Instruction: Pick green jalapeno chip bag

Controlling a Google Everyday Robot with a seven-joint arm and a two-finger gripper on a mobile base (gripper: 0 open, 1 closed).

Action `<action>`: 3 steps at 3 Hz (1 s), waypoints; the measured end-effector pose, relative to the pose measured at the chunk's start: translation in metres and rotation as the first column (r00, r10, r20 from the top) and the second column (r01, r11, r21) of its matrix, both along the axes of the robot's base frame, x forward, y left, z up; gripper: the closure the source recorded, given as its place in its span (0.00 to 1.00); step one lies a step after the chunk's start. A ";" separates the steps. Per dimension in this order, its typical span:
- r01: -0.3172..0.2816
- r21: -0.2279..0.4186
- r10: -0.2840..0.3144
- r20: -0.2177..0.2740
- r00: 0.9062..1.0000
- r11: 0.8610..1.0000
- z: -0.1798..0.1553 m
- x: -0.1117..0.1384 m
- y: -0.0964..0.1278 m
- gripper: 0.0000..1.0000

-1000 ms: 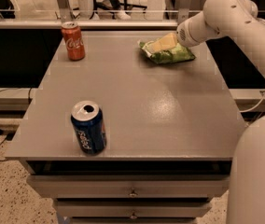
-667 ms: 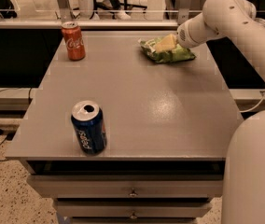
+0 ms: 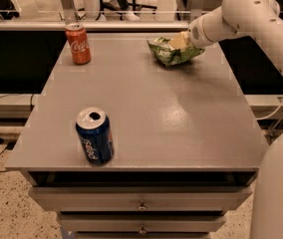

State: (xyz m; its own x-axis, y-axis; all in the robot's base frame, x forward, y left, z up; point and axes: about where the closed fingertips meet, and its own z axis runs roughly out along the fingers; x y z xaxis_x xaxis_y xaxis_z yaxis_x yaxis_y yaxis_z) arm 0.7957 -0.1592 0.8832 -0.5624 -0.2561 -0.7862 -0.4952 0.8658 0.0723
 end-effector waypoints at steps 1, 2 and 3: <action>-0.155 0.027 0.152 0.110 0.982 0.987 0.046 -0.028 0.041 1.00; -0.248 0.047 0.238 0.153 0.959 0.968 0.063 -0.045 0.069 1.00; -0.346 0.096 0.323 0.197 0.926 0.933 0.082 -0.062 0.091 1.00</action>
Offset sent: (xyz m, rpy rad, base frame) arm -0.0686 0.0958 0.0889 0.1009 -0.2021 0.3503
